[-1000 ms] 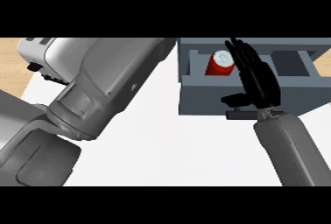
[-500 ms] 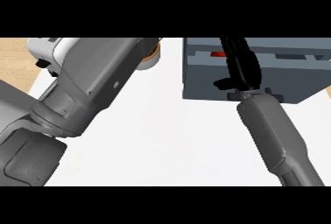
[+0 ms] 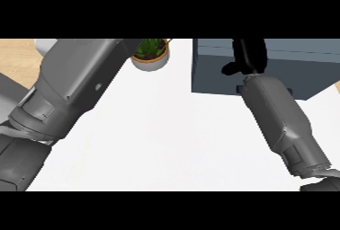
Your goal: Pick up the can, place it into the drawer and close the drawer
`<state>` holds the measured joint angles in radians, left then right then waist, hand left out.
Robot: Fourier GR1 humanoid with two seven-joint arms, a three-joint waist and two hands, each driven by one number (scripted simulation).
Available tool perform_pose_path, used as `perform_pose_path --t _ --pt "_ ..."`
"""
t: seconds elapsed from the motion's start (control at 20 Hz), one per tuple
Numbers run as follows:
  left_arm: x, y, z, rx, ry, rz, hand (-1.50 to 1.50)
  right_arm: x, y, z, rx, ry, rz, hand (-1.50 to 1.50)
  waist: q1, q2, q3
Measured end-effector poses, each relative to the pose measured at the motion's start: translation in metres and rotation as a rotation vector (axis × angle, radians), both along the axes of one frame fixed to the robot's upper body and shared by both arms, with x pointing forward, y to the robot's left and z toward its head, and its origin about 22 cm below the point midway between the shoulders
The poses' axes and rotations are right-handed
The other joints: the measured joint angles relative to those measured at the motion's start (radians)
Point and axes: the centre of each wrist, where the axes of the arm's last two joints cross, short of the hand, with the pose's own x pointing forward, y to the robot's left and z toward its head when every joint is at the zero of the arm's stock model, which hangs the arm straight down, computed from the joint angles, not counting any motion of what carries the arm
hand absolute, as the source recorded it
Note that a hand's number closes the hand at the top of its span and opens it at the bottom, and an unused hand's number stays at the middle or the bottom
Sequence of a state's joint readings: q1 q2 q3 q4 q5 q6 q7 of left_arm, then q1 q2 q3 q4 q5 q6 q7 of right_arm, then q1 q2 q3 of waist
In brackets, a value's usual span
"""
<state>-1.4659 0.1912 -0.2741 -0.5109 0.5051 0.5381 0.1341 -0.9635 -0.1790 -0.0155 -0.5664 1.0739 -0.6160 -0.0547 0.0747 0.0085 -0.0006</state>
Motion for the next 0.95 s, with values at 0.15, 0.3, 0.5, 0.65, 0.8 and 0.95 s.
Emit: perform_pose_path --t 0.15,0.3,0.5,0.65,0.8,0.95 --pt "-0.002 0.006 -0.003 0.003 0.005 -0.012 -1.5 0.007 -0.002 0.006 -0.013 -0.002 -0.017 -1.5 0.012 0.002 0.0" --pt "-0.003 0.016 -0.004 0.005 0.0 -0.011 -1.5 0.013 -0.003 0.012 -0.03 0.003 -0.022 -1.5 0.018 0.004 0.001" --pt "-0.006 0.028 -0.004 0.01 0.003 -0.018 -1.5 0.017 -0.007 0.017 -0.028 0.019 -0.018 -1.5 0.027 0.009 0.003" --pt "-0.008 0.035 -0.008 0.009 0.006 -0.027 -1.5 0.021 -0.006 0.023 -0.022 0.034 -0.005 -1.5 0.028 0.015 0.007" --pt "-0.011 0.042 -0.01 0.002 0.009 -0.031 -1.5 0.021 -0.005 0.023 0.013 0.029 0.029 -1.5 0.024 0.016 0.009" --pt "-0.014 0.047 -0.014 -0.004 0.01 -0.033 -1.5 0.023 -0.005 0.03 0.059 0.018 0.064 -1.5 0.022 0.008 0.006"
